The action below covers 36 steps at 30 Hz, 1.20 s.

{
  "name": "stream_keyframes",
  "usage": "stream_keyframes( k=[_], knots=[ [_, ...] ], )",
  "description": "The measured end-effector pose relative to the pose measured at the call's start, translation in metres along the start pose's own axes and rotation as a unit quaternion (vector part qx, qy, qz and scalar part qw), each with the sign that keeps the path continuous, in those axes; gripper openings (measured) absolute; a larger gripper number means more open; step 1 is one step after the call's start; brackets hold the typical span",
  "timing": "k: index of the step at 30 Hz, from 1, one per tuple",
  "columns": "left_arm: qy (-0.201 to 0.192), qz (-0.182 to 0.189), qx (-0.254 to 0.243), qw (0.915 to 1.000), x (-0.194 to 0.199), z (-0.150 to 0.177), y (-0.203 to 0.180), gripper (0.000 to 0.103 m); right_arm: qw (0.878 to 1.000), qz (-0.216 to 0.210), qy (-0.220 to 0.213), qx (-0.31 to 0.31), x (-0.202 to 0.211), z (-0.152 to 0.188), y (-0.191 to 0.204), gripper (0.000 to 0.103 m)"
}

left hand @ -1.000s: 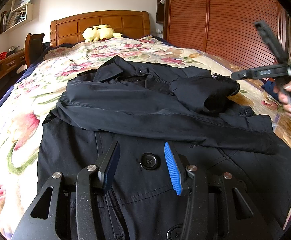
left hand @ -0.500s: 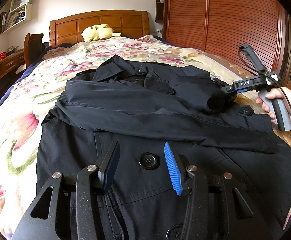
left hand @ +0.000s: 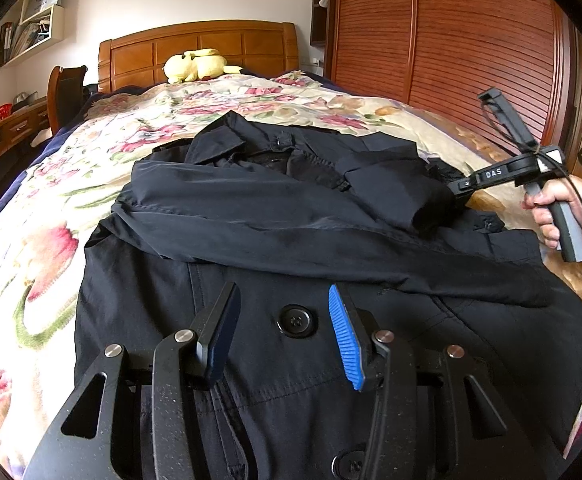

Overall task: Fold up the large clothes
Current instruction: 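Grasp the coat side panel under the folded sleeve with the right tool, then fold the side panel toward the coat center with the right tool, release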

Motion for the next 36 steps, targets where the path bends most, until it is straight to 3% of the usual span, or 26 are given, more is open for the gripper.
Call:
stream_keyframes(
  k=[4,13,24,32,36],
  knots=[
    [0.001,0.004,0.003,1.0000,0.011,-0.002,0.005,0.047,0.999,0.006,-0.033,0.041,0.037,-0.009,0.023,0.010],
    [-0.025,-0.006,0.002,0.9997,0.045,-0.010,0.027,0.047,0.986,-0.007,-0.104,0.132,0.119,-0.025,0.113,0.010],
    [-0.042,-0.018,0.029,0.9985,0.057,-0.017,0.057,0.047,0.975,-0.053,-0.092,0.197,0.156,0.024,0.192,0.010],
    [-0.038,-0.024,0.022,0.9988,0.055,-0.011,0.058,0.047,0.973,-0.070,-0.071,0.207,0.178,0.046,0.210,0.037],
    [-0.036,-0.025,0.023,0.9988,0.054,-0.011,0.058,0.047,0.974,-0.079,-0.072,0.200,0.194,0.056,0.210,0.044]
  ],
)
Point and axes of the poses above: each gripper's, at about its wrist camera, not at the fingertips, and x roughly against the way its jaws point, y to its left, z to its underside, the point moved 6 cm from there along -x, roughly the way its jaws point, and after that the axes turned 10 degrees about x, right-handed, at the moved point
